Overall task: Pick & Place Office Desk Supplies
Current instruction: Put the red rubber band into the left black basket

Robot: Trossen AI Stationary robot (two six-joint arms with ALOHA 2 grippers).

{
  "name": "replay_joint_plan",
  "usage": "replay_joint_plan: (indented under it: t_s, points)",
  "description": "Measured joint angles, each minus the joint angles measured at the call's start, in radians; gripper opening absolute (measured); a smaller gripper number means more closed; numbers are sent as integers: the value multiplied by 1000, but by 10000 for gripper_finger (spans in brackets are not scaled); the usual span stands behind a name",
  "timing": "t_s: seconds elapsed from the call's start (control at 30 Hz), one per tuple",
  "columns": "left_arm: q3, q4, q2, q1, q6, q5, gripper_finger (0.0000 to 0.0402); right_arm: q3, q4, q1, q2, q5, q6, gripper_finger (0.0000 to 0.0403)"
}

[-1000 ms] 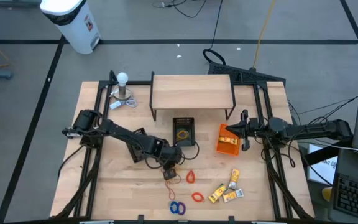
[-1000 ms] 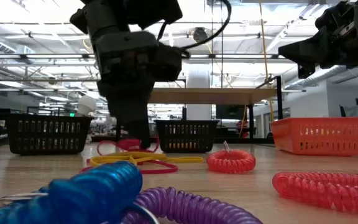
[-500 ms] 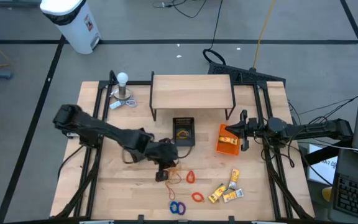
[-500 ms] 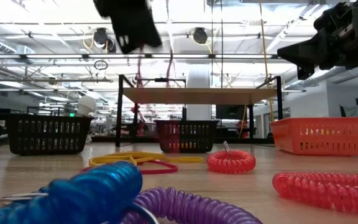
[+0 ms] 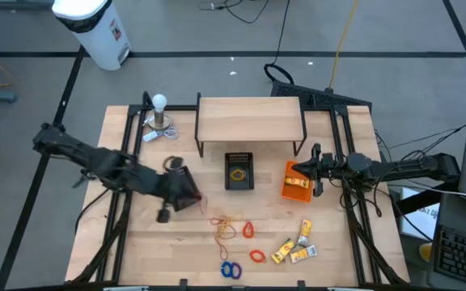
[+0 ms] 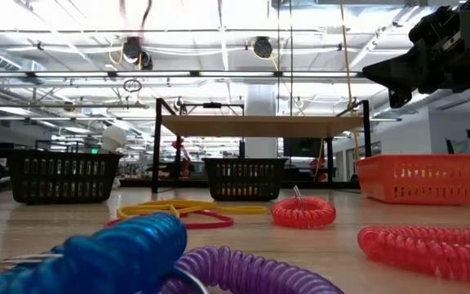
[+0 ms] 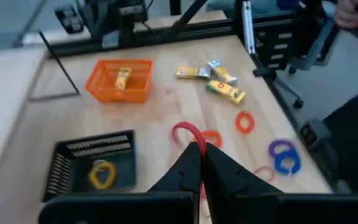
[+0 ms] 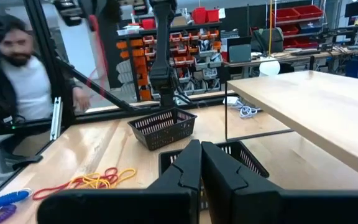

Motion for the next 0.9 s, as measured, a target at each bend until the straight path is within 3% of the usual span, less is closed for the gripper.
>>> replay_joint_plan:
  t_s: [0.13,0.23,0.37,0.63,0.77,0.9]
  points:
    - [-189,137,-171,-40,138,6,3,0,11,0,17,0,20,0]
    - [-316,260,-284,-26,158,-32,4,0,39,4,32,0,20,0]
    - [-447,305,-424,-8,152,-64,3,0,75,21,56,0,19,0]
    - [-603,313,-660,2,103,-134,2,0,160,42,93,-1,-5,0]
    - [-657,306,-733,1,132,-96,2,0,180,56,94,0,-10,0]
    - [-714,301,-794,1,138,-129,2,0,288,60,95,-1,-10,0]
